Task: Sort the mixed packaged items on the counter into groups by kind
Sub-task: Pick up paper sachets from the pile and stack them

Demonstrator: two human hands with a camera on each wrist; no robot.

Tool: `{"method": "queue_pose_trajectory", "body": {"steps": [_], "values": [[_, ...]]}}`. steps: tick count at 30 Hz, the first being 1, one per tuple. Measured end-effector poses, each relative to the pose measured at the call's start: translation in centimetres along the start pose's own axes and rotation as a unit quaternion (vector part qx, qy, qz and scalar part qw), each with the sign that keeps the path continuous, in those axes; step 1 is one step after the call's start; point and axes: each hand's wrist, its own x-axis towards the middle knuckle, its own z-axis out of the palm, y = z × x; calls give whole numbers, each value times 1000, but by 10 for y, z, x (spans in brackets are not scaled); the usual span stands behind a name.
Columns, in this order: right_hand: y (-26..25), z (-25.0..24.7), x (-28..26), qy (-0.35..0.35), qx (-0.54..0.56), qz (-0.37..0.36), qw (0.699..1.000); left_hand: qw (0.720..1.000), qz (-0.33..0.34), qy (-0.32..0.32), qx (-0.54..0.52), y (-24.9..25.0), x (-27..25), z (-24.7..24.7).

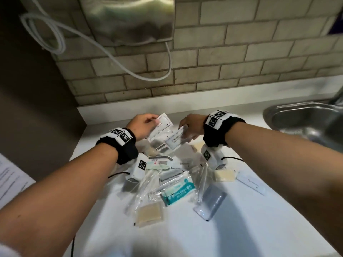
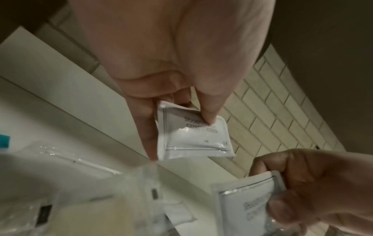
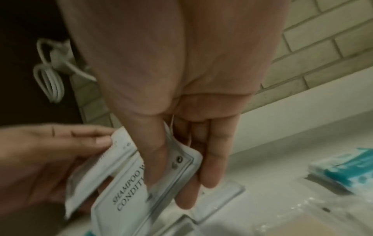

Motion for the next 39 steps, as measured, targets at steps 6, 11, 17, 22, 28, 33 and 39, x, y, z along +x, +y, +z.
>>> {"method": "queue_pose_trajectory", "body": {"steps": [6,11,17,22,28,33,39], "values": [[-13,3,-20,23,74,-65,995,998,-39,2,-51,10,-35,-5],[-20,3,-29,67,131,-95,985,995,-65,-1,-75,17,-50,-2],[-27,2,-19,102,159,-76,979,992,-74,-36,-91,25,-63,-4],[-19,3,-1,55,173,-39,983,996,-74,5,-53,10,-55,-17],[4,10,32,17,21,16,1000,992,-52,71,-91,5,-33,-34],[1,21,75,-44,-193,22,980,987,-80,66,-126,0,-15,-36],[17,36,128,-33,-285,11,958,983,-94,44,-153,-3,-2,-22]]}}
